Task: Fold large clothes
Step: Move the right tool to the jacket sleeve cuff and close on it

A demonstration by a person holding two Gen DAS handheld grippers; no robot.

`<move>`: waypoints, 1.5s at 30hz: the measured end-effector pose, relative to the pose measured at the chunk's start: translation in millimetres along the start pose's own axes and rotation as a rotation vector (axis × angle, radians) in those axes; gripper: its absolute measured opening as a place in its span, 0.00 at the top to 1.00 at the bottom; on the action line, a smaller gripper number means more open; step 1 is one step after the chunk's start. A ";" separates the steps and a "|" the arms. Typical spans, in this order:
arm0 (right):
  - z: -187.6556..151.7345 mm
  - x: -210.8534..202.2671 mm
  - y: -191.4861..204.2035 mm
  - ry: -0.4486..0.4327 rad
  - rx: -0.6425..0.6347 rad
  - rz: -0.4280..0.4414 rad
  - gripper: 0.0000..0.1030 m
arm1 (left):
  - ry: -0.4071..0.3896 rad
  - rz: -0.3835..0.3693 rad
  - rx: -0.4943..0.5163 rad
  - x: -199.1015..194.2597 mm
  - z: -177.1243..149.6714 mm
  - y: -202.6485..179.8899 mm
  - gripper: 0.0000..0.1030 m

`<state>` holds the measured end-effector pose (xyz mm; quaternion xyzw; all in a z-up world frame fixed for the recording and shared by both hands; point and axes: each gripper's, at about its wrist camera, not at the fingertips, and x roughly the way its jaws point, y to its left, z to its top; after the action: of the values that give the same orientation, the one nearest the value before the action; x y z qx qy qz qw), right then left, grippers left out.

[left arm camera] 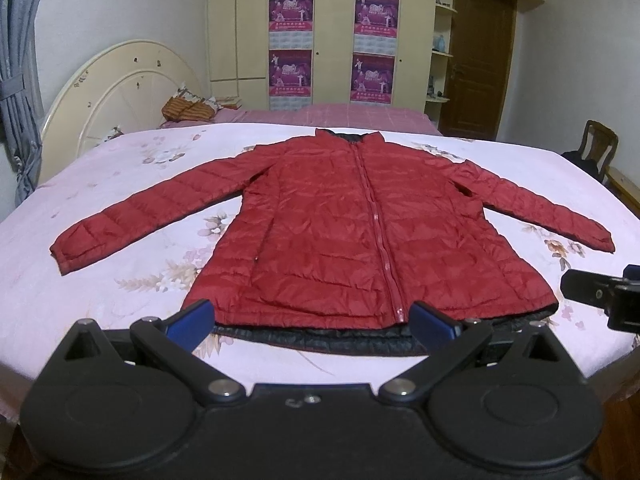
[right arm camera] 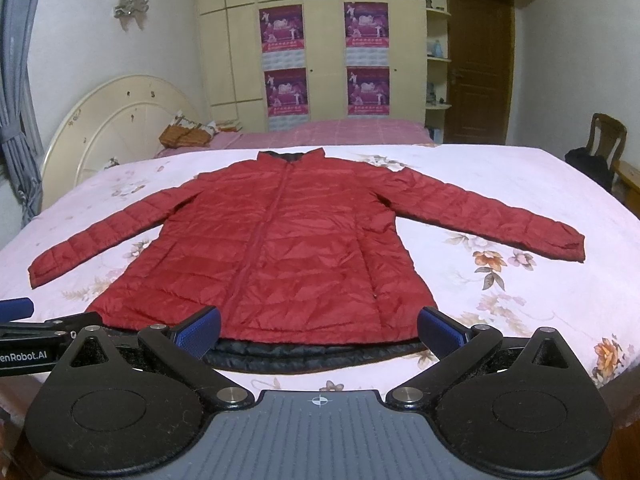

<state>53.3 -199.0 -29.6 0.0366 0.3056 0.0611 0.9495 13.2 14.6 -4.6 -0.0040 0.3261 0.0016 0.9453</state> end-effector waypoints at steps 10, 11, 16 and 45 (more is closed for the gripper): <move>20.4 31.3 -0.6 -0.003 0.017 -0.029 0.00 | 0.007 -0.018 0.012 31.1 21.9 4.3 0.00; 22.8 35.4 -1.0 -0.003 0.020 -0.033 0.00 | 0.010 -0.020 0.014 35.9 24.8 5.1 0.00; 38.3 62.1 -2.4 -0.001 0.038 -0.046 0.00 | 0.023 -0.030 0.025 62.6 40.8 8.4 0.00; 97.1 171.8 -127.8 -0.045 0.311 -0.312 0.00 | 0.075 -0.259 0.102 219.6 115.4 -49.1 0.00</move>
<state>260.5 -304.9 -63.5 0.1362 0.2919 -0.1350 0.9370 257.5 -33.5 -48.8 0.0020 0.3575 -0.1373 0.9237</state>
